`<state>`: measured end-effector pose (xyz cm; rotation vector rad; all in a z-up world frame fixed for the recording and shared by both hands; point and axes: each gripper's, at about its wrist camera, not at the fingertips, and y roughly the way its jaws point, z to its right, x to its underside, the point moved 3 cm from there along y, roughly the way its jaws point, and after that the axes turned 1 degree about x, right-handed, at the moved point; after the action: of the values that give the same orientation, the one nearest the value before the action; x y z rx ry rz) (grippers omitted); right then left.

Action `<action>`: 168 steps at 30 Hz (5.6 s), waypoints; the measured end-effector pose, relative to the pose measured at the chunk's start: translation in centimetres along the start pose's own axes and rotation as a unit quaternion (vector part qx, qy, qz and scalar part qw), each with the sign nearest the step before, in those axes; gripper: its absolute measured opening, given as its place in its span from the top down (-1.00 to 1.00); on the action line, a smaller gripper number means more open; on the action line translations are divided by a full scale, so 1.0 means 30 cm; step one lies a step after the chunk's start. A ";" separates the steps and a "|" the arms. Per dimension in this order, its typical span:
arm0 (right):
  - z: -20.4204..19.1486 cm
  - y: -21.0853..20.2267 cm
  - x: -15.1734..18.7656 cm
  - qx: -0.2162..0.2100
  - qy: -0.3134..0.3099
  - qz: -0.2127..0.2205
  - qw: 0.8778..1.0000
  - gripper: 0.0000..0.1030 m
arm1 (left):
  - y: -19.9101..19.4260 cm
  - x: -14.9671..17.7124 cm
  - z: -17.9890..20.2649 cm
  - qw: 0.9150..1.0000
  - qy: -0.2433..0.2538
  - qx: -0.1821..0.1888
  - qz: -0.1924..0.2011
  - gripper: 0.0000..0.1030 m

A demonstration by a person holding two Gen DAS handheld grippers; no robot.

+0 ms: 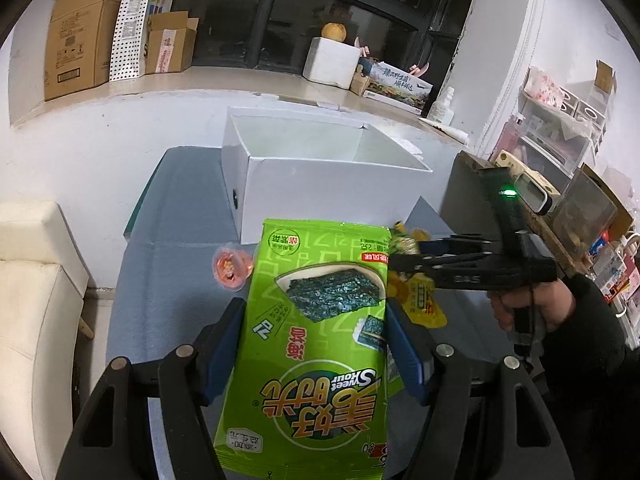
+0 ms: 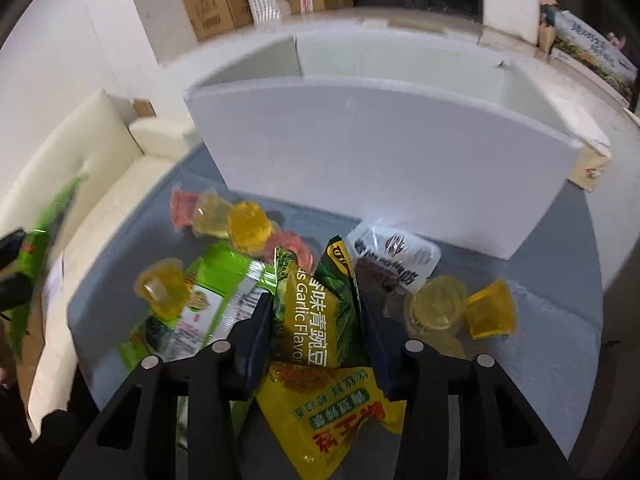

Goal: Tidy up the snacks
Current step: 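Lower both held green bags into the white box and open both grippers, then grasp a pink jelly cup with the left gripper while the right gripper grasps a clear jelly cup, then drop both jelly cups into the white box and open both grippers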

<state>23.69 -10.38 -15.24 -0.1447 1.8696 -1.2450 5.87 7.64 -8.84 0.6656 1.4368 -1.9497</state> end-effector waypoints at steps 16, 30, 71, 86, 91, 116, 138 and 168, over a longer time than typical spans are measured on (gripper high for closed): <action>0.188 -0.311 -0.274 0.043 0.067 0.142 0.987 0.09 | 0.191 -0.495 0.061 0.996 -0.020 0.014 0.080 -0.41; 0.337 -0.010 -0.546 0.056 0.097 0.073 0.991 -0.04 | 0.540 -0.707 -0.037 0.998 -0.046 -0.019 0.023 -0.69; 0.372 -0.074 0.033 0.041 0.164 0.042 0.985 -1.00 | 0.119 -0.057 -0.045 0.998 -0.025 -0.050 -0.001 -1.00; 0.428 0.041 0.030 0.039 0.234 0.005 0.971 0.03 | 0.170 -0.045 -0.088 0.998 -0.037 -0.056 -0.018 -1.00; 0.421 -0.043 0.023 0.025 0.236 0.030 0.971 0.03 | 0.212 -0.058 -0.108 0.997 -0.033 -0.059 -0.023 -1.00; 0.195 -0.203 0.027 -0.011 0.175 0.091 0.980 0.03 | 0.463 -0.069 -0.277 0.995 0.020 0.000 -0.095 0.01; 0.239 -0.100 -0.504 0.009 0.094 0.096 0.991 0.03 | 0.463 -0.651 -0.003 0.998 0.063 0.023 -0.002 0.01; 0.202 -0.274 -0.362 0.076 0.088 0.136 0.984 -1.00 | 0.224 -0.473 0.011 0.999 0.028 -0.010 0.039 -1.00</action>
<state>31.89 -13.05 -3.08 0.3012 1.8596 -1.2336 20.45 8.48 -3.03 0.7617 1.4407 -1.8691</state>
